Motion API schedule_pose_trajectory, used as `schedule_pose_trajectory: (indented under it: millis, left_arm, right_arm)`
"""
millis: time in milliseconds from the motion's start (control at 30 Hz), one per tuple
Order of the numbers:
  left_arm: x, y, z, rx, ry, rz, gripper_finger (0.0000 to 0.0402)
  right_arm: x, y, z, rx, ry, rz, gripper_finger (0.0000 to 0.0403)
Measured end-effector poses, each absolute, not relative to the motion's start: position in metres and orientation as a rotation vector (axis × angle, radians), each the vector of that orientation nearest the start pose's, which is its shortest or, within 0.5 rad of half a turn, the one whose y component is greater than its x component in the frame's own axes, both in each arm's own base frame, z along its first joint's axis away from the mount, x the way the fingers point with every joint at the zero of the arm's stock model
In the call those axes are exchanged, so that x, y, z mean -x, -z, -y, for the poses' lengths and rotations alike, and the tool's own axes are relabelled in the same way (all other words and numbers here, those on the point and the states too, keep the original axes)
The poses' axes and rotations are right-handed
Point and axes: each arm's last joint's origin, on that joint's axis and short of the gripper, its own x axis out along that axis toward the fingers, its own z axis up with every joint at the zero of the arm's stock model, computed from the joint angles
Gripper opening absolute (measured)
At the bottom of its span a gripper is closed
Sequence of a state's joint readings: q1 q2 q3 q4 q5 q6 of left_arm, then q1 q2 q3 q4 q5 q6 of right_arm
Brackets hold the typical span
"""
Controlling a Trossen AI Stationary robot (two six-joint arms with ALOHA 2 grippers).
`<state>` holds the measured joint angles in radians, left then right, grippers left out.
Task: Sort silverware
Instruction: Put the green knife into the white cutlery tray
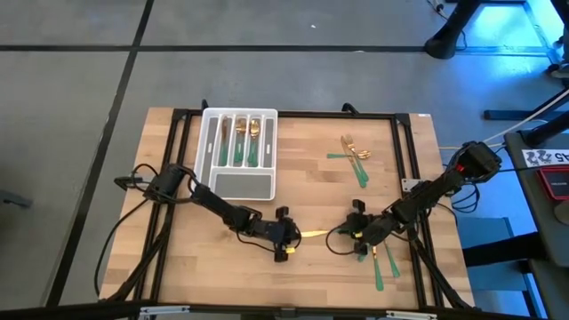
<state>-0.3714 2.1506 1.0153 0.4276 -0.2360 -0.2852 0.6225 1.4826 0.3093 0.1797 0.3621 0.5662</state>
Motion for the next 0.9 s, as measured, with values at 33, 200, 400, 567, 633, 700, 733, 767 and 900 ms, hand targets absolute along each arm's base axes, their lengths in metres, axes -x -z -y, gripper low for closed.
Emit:
schedule_pose_trajectory:
  millis: [33,200,400,567,633,700,733,767,900]
  left_arm:
    - [-0.371,-0.065,0.137,0.067,0.033,-0.678,0.0002]
    - [-0.375,-0.072,0.14,0.109,0.047,-0.583,0.0001]
    - [-0.381,-0.089,0.145,0.085,0.109,-0.435,0.0008]
    - [-0.385,-0.098,0.145,0.02,0.142,-0.355,0.004]
    - [-0.385,-0.099,0.145,0.004,0.141,-0.345,0.0066]
    - [-0.386,-0.101,0.144,-0.006,0.14,-0.323,0.0097]
    - [-0.387,-0.102,0.143,-0.008,0.138,-0.314,0.0115]
    - [-0.387,-0.102,0.142,-0.014,0.135,-0.311,0.0133]
    - [-0.389,-0.102,0.136,-0.016,0.112,-0.31,0.0193]
  right_arm:
    - [-0.167,-0.083,-0.108,-0.035,0.009,-0.907,0.0044]
    - [-0.169,-0.08,-0.108,0.007,0.02,-0.892,0.0031]
    - [-0.171,-0.08,-0.108,0.014,0.029,-0.86,0.0031]
    - [-0.172,-0.08,-0.109,0.037,0.021,-0.829,0.0031]
    - [-0.172,-0.081,-0.109,0.046,0.013,-0.818,0.0031]
    - [-0.173,-0.08,-0.109,0.059,0.017,-0.812,0.0031]
    - [-0.173,-0.079,-0.109,0.061,0.019,-0.808,0.0031]
    - [-0.174,-0.078,-0.109,0.062,0.022,-0.805,0.0031]
    - [-0.178,-0.074,-0.111,0.048,0.029,-0.766,0.0031]
